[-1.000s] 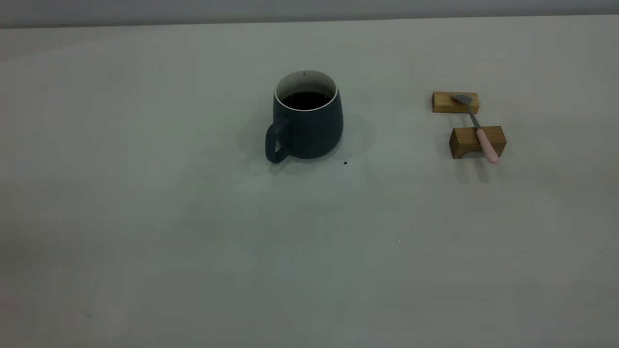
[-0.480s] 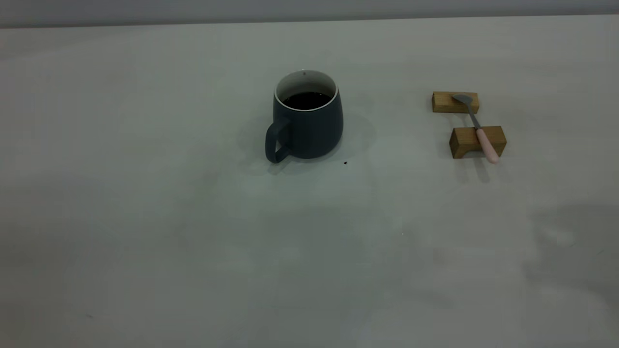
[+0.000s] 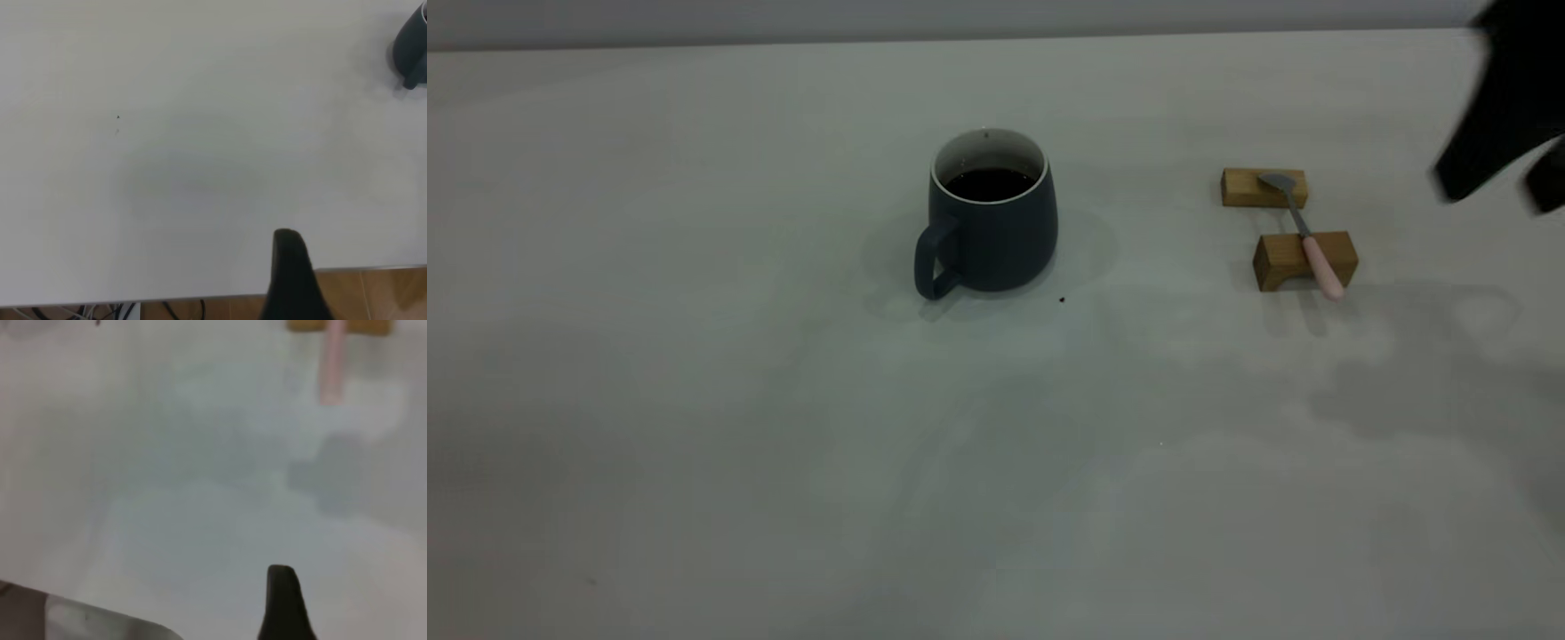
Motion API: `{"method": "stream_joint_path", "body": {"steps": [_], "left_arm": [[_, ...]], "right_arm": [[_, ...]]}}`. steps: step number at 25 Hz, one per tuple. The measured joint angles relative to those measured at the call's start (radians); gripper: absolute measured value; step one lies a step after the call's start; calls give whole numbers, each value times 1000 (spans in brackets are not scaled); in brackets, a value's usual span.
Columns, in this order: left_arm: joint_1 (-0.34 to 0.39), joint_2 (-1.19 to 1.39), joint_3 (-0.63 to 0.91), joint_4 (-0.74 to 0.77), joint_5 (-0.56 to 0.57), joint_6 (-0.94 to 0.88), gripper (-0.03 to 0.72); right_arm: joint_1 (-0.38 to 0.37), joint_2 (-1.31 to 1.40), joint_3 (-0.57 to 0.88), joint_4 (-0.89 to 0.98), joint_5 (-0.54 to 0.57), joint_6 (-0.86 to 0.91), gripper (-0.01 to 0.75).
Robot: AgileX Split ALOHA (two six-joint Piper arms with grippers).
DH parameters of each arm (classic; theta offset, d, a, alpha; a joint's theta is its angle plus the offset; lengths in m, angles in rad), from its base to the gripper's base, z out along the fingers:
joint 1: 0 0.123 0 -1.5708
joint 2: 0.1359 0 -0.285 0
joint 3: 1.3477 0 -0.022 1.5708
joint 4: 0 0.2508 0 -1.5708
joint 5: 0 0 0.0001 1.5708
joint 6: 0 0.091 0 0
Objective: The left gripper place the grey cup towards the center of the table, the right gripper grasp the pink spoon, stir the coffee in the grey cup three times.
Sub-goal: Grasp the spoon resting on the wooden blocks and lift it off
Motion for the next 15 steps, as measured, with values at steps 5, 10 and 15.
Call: {"method": "stream_joint_path", "body": {"steps": [5, 10, 15], "left_arm": [[0, 0, 0, 0, 0, 0, 569], [0, 0, 0, 0, 0, 0, 569], [0, 0, 0, 0, 0, 0, 569]], "right_arm": [[75, 206, -151, -16, 19, 41, 566], [80, 349, -285, -70, 29, 90, 566], [80, 460, -385, -83, 49, 101, 566]]}}
